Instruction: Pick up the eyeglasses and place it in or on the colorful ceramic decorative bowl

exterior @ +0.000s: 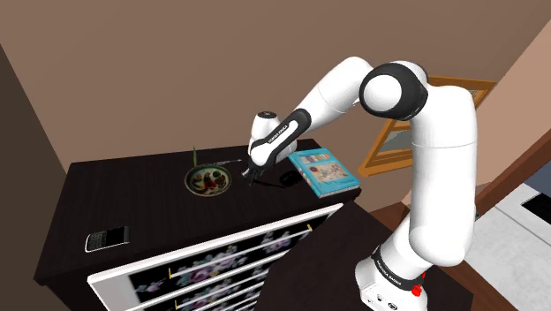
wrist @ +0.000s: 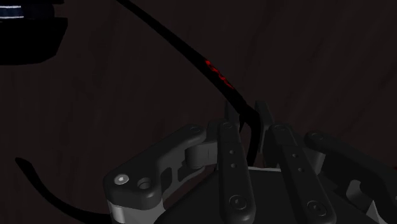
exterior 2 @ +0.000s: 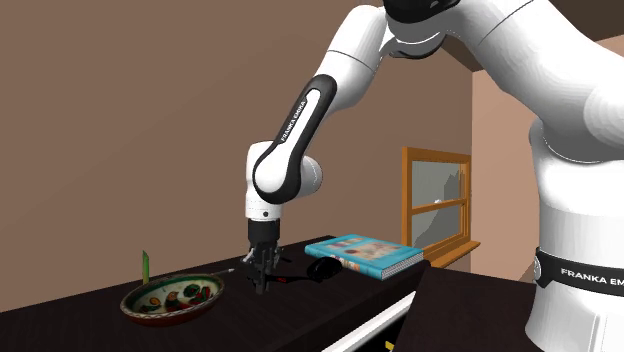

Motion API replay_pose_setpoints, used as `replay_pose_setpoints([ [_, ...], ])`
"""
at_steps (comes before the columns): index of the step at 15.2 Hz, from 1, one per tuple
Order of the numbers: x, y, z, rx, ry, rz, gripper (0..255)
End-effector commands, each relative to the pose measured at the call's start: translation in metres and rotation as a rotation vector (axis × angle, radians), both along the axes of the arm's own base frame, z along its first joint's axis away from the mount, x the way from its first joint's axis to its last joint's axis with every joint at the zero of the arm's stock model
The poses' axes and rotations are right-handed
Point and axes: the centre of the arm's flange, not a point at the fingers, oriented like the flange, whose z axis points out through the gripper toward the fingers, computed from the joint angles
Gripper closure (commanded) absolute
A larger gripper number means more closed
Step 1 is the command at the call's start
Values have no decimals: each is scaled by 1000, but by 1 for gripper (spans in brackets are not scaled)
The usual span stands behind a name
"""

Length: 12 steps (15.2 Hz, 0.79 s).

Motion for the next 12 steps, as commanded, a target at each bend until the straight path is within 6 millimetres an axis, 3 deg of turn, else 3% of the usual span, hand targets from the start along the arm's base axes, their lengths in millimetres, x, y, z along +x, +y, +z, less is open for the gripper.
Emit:
replay_pose_setpoints([
  [1, 0, 0, 5, 0, 1, 0, 255],
  [12, 0, 0, 63, 0, 1, 0, 255],
])
